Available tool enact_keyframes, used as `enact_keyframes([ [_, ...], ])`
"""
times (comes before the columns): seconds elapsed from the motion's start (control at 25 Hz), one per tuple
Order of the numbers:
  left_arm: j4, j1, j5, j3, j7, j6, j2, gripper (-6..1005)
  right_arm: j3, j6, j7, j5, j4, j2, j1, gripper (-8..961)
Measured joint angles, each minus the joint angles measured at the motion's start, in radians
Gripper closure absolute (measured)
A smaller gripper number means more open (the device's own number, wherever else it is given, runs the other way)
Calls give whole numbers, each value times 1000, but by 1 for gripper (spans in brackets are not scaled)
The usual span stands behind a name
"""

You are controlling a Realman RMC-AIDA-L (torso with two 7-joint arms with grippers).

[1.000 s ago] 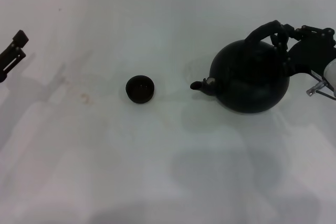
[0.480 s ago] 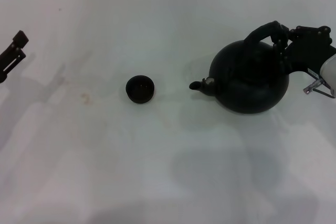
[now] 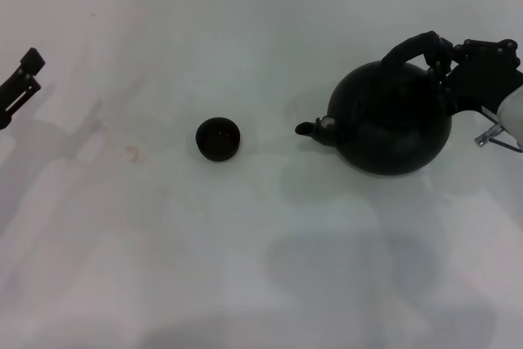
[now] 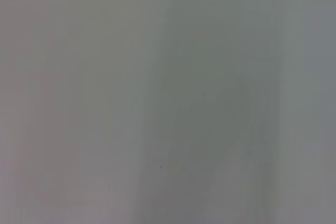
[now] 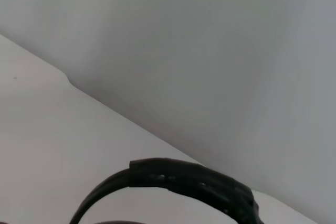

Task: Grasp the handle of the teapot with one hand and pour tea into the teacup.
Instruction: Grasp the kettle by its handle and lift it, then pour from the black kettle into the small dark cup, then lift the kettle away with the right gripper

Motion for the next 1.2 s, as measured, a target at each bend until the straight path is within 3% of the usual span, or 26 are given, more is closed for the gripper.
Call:
enact_keyframes([
  [0.72, 55, 17, 0, -4, 75, -27, 1, 152, -8, -17, -25, 8, 44, 7, 15, 831],
  [1.0, 145, 26, -2, -94, 122, -62, 3, 153, -60, -96, -24, 6, 102, 7, 33, 836],
  [1.2, 158, 38, -9, -106, 123, -61, 3, 153, -126, -160, -29, -7, 134, 5, 54, 837],
])
